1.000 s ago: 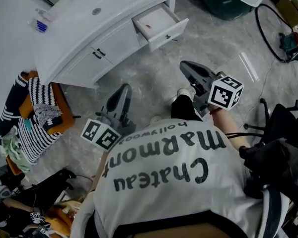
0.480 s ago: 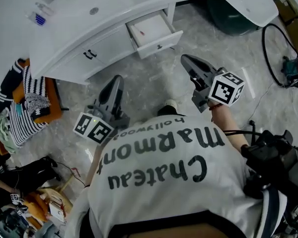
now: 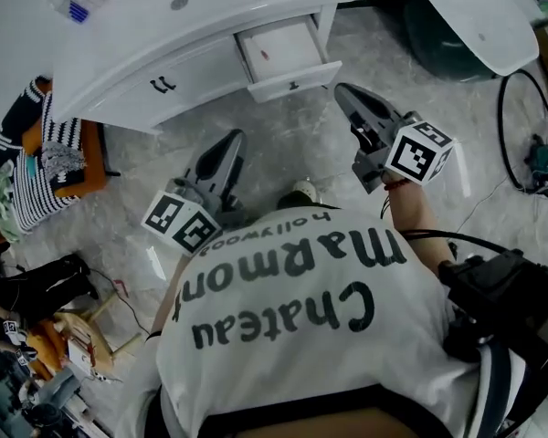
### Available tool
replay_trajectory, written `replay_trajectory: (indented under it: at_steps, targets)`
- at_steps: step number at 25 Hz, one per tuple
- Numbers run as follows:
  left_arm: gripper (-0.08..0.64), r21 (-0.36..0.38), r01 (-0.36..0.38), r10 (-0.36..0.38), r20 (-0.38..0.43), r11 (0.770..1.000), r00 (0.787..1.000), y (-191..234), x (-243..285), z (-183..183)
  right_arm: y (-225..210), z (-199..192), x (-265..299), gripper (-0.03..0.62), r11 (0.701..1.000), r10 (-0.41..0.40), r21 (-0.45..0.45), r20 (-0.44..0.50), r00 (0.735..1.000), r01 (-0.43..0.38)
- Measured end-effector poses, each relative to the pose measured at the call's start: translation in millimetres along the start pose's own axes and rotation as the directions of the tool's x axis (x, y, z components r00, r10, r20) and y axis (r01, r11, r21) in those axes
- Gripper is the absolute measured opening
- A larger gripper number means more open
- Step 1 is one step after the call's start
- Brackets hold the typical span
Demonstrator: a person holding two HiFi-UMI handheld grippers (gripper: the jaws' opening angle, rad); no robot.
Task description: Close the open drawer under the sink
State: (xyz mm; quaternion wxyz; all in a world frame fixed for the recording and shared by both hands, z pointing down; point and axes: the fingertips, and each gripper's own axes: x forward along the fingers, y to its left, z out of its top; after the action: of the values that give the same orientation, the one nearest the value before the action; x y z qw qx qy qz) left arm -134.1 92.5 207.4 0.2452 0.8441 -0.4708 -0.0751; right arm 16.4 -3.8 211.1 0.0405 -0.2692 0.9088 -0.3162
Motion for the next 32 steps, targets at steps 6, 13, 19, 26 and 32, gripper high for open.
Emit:
replay_trajectory:
  at_steps: [6,13,19,26,32]
  targets:
    - [0.009,-0.059,0.032,-0.028,0.072,0.998,0.997,5.9,16.3,-12.5,-13.4,-7.7,8.8,0.012,0.999,0.050,0.018,-0.025,0.998,-0.050]
    - [0.009,-0.033,-0.023,0.023,-0.008,0.999,1.000,26.3,49.4,-45.2,-39.7,-37.6,12.0,0.012,0.998,0.048,0.045,-0.103,0.993,-0.044]
    - [0.009,0.045,-0.068,0.073,-0.113,0.997,0.991,56.7,80.4,-83.8,-71.5,-66.1,14.1,0.012,0.995,0.006,0.097,-0.150,0.989,0.009]
    - [0.009,0.189,-0.011,0.058,-0.245,0.982,0.968,92.2,123.8,-142.0,-117.6,-87.8,11.0,0.012,0.985,-0.060,0.149,-0.175,0.983,0.086]
    - [0.009,0.113,-0.035,0.068,-0.297,0.993,0.952,134.1,156.2,-187.5,-158.9,-114.4,14.1,0.012,0.968,-0.113,0.203,-0.185,0.976,0.150]
